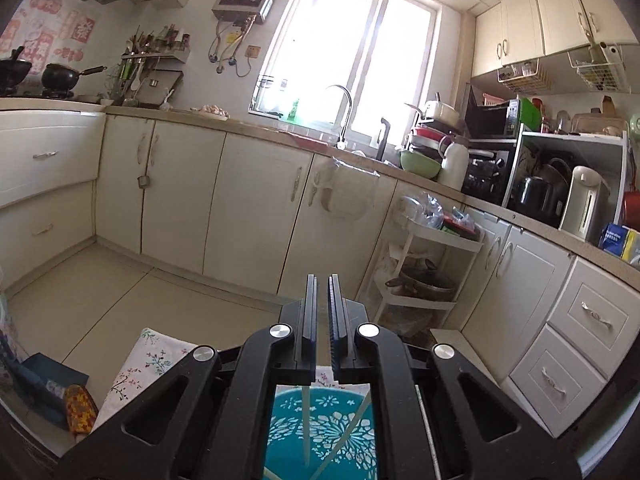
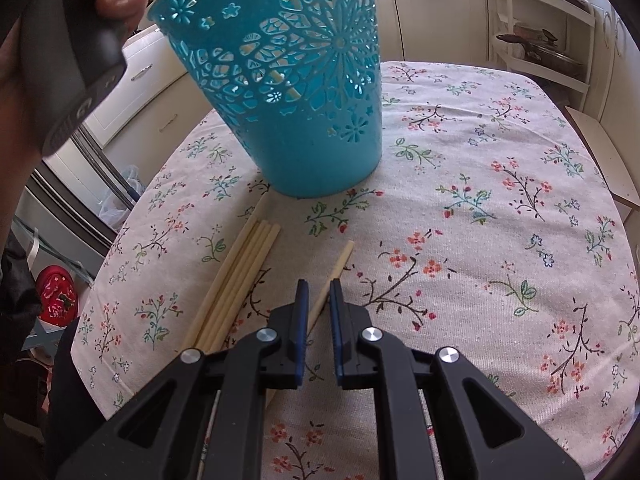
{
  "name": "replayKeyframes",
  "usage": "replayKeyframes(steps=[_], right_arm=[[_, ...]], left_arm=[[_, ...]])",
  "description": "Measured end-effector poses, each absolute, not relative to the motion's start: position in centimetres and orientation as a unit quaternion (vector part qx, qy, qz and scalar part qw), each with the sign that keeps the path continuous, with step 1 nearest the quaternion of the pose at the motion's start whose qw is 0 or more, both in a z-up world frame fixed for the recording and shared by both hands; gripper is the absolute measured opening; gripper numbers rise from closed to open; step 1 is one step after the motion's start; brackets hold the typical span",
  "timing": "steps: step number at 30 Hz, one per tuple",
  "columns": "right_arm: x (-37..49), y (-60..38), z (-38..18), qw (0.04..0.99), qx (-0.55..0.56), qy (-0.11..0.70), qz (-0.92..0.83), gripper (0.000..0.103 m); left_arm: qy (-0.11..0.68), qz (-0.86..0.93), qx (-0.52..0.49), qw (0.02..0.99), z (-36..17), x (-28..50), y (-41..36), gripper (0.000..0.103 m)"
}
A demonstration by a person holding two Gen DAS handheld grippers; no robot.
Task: Organize utensils
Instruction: 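Lift the chopstick with the left tool and release it into the basket, then grasp a loose chopstick with the right tool while the left tool withdraws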
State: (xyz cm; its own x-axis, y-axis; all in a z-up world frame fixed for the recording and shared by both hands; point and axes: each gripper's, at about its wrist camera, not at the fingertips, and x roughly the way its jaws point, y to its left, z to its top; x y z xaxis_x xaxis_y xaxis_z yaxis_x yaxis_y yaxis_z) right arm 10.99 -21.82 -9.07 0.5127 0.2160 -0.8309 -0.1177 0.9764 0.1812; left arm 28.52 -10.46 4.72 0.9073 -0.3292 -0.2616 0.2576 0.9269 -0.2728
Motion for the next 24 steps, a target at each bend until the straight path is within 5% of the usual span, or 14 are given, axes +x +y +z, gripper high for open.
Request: replayKeyframes(steps=[5,7,9,14,24], right_arm=[[10.9,-21.6,-9.1,0.869,0.043,0.483,0.095,0.013],[10.8,-21.2,-9.1,0.869,0.039,0.483,0.097,0.017],[10.6,-20.9,-9.0,0.869,0.032,0.484,0.098,0.021],[9.8,-19.7,-9.0,0.874,-0.023,0.477,0.087,0.017],[10.2,-19.4,-8.6,0.858,-0.065,0.493,0.132,0.011]], left_arm=[[0.207,-0.159,-0.073,0.963,3.2,27.6,-11.1,0.010],[0.214,-0.152,-0.066,0.963,2.9,26.5,-10.2,0.026],[0.207,-0.122,-0.070,0.968,2.6,24.7,-8.3,0.057],[0.196,-0.041,-0.122,0.972,1.5,20.0,-0.8,0.079],[0.340,0.001,-0.135,0.931,-9.2,18.1,4.8,0.081]])
